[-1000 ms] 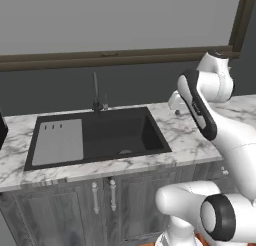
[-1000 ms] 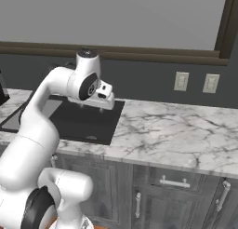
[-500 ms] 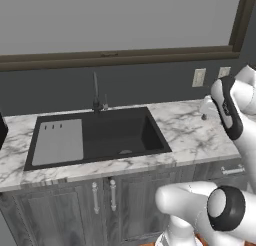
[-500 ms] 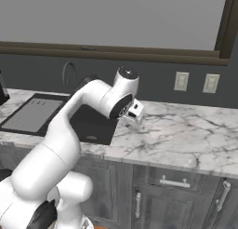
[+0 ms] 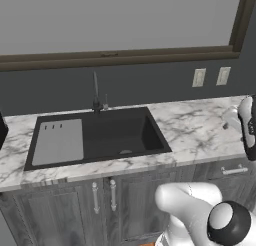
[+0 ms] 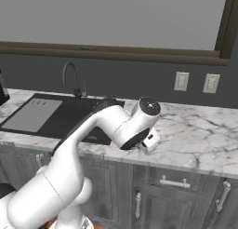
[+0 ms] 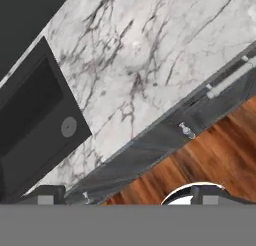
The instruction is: Take the pizza cutter from the drawer on the right and place it on the dining counter for cutting.
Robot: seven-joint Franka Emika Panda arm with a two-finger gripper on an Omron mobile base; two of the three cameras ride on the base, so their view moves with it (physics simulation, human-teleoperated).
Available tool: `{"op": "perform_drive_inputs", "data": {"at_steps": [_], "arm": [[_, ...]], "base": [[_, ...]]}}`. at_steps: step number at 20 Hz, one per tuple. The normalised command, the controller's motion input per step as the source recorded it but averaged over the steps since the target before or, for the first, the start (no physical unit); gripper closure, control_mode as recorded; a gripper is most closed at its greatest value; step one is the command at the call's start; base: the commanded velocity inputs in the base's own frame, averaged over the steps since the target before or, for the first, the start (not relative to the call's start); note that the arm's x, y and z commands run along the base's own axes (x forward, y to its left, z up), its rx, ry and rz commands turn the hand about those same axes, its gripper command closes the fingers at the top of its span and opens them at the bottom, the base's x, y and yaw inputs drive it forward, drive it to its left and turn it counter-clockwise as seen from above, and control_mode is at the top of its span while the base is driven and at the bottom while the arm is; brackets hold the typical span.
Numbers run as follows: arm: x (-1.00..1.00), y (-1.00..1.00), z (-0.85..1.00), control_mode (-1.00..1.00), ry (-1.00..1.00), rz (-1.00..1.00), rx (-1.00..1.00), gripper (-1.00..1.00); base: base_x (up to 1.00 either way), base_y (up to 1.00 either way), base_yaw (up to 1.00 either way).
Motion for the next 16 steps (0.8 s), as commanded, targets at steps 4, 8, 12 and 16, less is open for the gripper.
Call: {"op": "perform_drive_inputs", "data": {"at_steps": [4, 8, 12, 16], "arm": [[-0.59, -0.66, -0.29, -1.00, -0.07, -0.38, 0.15, -1.00], [-0.25, -0.69, -0.26, -1.00, -0.08, -0.31, 0.15, -1.00], [-0.26, -0.74, -0.29, -1.00, -0.09, -0.26, 0.19, -1.00], [-0.24, -0.56, -0.33, -1.00, -0.08, -0.28, 0.18, -1.00]], "base": [[0.00, 0.00, 0.00], [0.00, 0.00, 0.00], [0.00, 0.00, 0.00], [0.00, 0.00, 0.00]]}}
